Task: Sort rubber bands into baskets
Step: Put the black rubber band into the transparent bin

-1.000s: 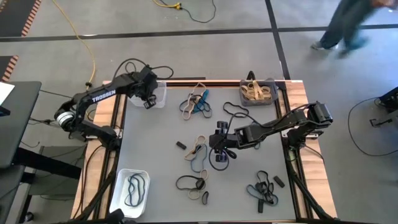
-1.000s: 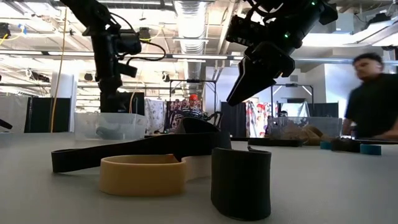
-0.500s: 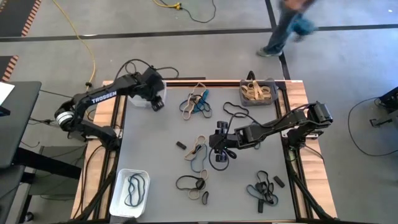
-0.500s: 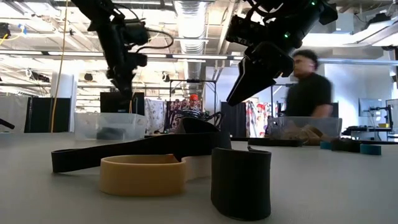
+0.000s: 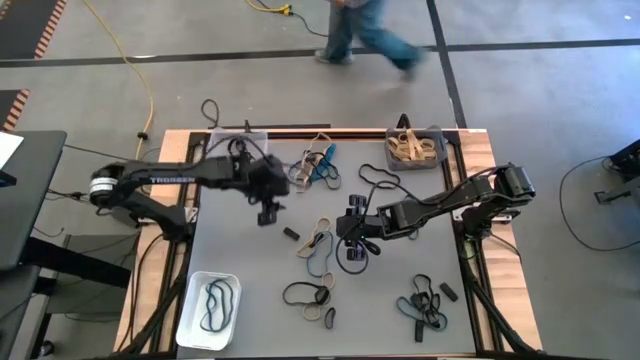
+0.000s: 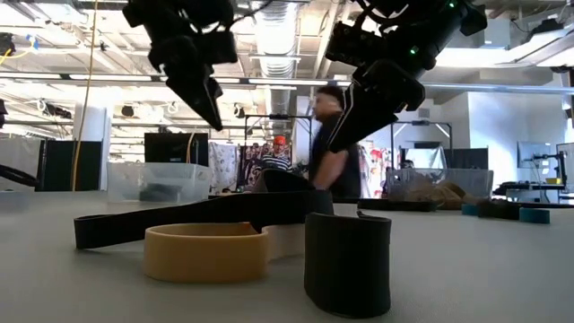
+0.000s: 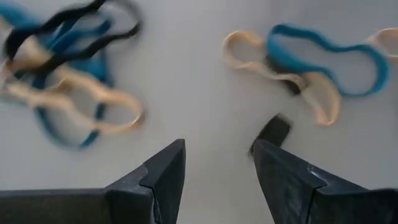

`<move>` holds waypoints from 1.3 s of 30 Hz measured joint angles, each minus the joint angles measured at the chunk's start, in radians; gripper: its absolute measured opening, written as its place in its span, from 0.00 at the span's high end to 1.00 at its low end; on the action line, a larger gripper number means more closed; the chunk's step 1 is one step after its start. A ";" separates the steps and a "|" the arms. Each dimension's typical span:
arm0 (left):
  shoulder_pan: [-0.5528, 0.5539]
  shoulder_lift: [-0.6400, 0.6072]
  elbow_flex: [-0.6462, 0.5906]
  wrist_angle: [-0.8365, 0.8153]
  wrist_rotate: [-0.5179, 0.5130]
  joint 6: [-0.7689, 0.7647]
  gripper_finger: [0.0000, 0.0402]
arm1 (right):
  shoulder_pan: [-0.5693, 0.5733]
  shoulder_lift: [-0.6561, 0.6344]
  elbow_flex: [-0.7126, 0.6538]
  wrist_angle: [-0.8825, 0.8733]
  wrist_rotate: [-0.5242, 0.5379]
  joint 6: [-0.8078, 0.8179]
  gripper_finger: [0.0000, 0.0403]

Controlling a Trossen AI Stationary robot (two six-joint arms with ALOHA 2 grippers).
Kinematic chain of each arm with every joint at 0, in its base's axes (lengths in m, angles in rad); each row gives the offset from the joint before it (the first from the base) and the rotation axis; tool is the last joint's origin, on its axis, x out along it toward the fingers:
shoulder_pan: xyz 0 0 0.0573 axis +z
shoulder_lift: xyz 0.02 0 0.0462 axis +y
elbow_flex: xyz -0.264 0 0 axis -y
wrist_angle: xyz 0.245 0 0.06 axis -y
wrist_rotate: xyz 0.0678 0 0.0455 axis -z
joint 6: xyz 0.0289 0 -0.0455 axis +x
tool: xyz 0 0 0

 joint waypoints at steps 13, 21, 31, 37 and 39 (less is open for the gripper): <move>-0.178 0.000 -0.191 0.310 -0.033 0.017 0.55 | 0.006 0.000 0.000 0.001 -0.001 0.011 0.46; -0.185 0.000 -0.368 0.586 -0.031 0.033 0.55 | 0.007 0.000 0.000 0.002 -0.001 0.011 0.46; -0.199 0.063 -0.427 0.649 -0.024 0.012 0.55 | 0.006 0.000 0.000 0.017 -0.001 0.006 0.46; -0.219 0.205 -0.403 0.690 -0.077 0.022 0.55 | 0.007 0.000 0.000 0.024 -0.001 0.005 0.46; -0.219 0.235 -0.368 0.670 -0.113 0.001 0.56 | 0.006 0.000 0.000 0.024 -0.001 0.004 0.46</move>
